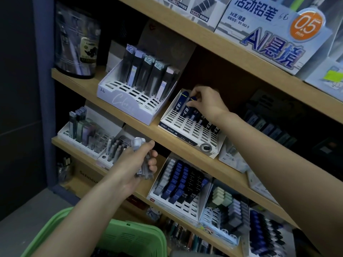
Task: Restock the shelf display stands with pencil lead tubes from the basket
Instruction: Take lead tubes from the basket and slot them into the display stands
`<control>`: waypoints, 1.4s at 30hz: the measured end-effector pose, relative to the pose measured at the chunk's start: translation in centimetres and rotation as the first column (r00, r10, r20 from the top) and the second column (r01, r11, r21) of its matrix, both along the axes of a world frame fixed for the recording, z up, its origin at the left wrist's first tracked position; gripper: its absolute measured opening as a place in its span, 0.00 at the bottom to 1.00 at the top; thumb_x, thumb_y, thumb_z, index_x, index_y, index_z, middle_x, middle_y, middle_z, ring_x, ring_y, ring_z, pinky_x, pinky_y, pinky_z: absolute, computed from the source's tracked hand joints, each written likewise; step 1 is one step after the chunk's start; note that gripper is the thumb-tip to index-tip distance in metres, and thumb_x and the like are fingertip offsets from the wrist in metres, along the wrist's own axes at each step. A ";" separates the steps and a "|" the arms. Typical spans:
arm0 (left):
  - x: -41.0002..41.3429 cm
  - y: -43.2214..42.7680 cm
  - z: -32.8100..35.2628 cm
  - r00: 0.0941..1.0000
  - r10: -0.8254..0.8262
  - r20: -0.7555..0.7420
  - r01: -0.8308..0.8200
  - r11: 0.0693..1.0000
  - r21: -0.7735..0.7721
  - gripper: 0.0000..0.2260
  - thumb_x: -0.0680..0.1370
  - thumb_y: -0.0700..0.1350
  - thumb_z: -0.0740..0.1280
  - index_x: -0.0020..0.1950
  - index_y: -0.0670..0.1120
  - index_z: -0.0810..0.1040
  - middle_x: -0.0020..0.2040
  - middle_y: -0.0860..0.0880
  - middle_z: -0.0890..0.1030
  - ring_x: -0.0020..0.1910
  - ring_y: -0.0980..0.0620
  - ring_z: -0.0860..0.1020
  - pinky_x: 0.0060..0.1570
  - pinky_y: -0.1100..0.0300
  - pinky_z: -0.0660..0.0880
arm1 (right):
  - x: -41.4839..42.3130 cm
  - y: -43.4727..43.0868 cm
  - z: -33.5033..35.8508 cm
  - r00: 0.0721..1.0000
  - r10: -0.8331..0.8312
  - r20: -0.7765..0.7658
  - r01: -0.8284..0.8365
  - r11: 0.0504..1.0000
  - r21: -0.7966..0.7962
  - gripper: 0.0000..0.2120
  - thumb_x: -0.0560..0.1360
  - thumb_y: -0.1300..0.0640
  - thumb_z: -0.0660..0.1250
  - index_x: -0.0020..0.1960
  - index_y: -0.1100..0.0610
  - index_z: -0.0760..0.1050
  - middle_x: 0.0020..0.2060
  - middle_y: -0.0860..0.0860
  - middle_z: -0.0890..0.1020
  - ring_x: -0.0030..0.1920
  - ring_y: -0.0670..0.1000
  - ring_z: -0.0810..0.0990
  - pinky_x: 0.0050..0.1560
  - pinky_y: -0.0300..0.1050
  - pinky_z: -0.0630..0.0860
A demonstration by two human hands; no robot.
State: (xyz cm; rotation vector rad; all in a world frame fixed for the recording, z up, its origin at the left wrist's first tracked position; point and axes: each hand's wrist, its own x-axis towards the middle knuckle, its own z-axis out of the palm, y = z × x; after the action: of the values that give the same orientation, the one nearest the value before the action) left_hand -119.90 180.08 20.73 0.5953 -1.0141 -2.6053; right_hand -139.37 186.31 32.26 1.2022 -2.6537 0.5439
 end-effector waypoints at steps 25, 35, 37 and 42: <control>1.2 0.7 0.2 0.993 0.109 -0.050 -0.109 0.994 0.011 0.11 0.79 0.49 0.62 0.46 0.42 0.77 0.39 0.43 0.85 0.35 0.50 0.84 0.29 0.63 0.78 | 12.7 2.8 -6.9 0.819 0.222 0.530 -0.256 0.967 -0.009 0.15 0.73 0.56 0.71 0.58 0.58 0.76 0.41 0.49 0.79 0.42 0.48 0.79 0.51 0.49 0.80; 1.3 1.1 0.3 0.990 0.128 -0.059 -0.126 0.992 0.025 0.08 0.79 0.46 0.62 0.48 0.42 0.76 0.40 0.45 0.84 0.34 0.53 0.83 0.30 0.62 0.79 | 12.1 4.7 -6.0 0.617 0.194 0.763 -0.045 0.976 -0.213 0.13 0.75 0.65 0.67 0.55 0.58 0.66 0.53 0.61 0.79 0.48 0.56 0.82 0.47 0.45 0.82; 1.3 1.3 -0.1 0.994 0.112 -0.009 -0.112 0.994 -0.017 0.07 0.79 0.45 0.63 0.45 0.42 0.76 0.36 0.46 0.81 0.29 0.53 0.81 0.30 0.62 0.79 | 12.2 5.7 -5.2 0.574 0.245 0.781 -0.021 0.958 -0.285 0.15 0.74 0.68 0.67 0.56 0.57 0.65 0.52 0.61 0.80 0.44 0.53 0.83 0.44 0.42 0.82; 1.4 2.2 -1.0 0.995 -0.039 0.089 0.049 0.993 -0.111 0.12 0.78 0.48 0.64 0.37 0.45 0.69 0.24 0.52 0.67 0.18 0.59 0.61 0.16 0.69 0.60 | 11.4 9.0 -2.9 0.624 0.334 0.707 -0.006 0.906 -0.423 0.07 0.78 0.63 0.63 0.54 0.56 0.68 0.44 0.53 0.83 0.44 0.54 0.84 0.45 0.44 0.82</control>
State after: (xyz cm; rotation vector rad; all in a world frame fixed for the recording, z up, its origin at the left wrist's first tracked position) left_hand -118.46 182.28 19.77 0.6704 -1.2054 -2.5587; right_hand -127.94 195.32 29.38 1.2946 -2.7893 1.9152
